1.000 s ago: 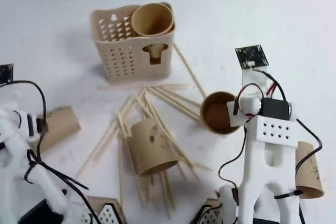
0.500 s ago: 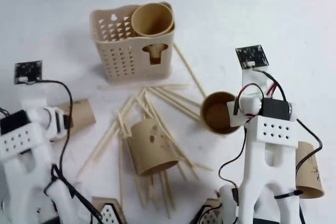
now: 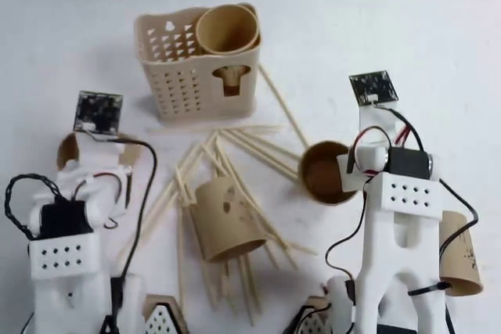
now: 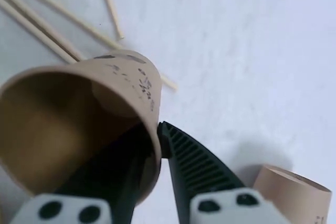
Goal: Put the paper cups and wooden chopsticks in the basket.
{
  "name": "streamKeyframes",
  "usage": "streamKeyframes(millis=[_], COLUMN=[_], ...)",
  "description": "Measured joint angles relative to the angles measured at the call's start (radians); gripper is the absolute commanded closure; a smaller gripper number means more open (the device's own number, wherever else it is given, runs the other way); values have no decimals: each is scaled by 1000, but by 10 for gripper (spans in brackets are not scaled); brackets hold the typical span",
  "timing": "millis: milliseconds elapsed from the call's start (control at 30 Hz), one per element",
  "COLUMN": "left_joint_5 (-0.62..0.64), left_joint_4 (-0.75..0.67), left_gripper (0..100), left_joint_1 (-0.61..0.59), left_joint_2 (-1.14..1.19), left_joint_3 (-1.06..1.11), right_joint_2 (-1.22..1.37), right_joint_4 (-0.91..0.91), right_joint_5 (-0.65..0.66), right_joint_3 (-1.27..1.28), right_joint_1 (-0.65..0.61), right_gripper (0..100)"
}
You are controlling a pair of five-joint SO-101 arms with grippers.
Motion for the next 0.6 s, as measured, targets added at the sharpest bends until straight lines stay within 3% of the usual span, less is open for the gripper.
streamKeyframes(millis=[333,600], left_joint_5=[-2,-2], left_joint_4=[0,0], left_gripper=[977,977], left_joint_1=[118,123], left_joint_2=[-8,-14], left_joint_3=[2,51], right_joint_2=[0,0], right_joint_4=[18,229], right_joint_5=[0,0], right_joint_3=[-32,-390], right_joint_1=[0,-14], right_gripper=[979,979])
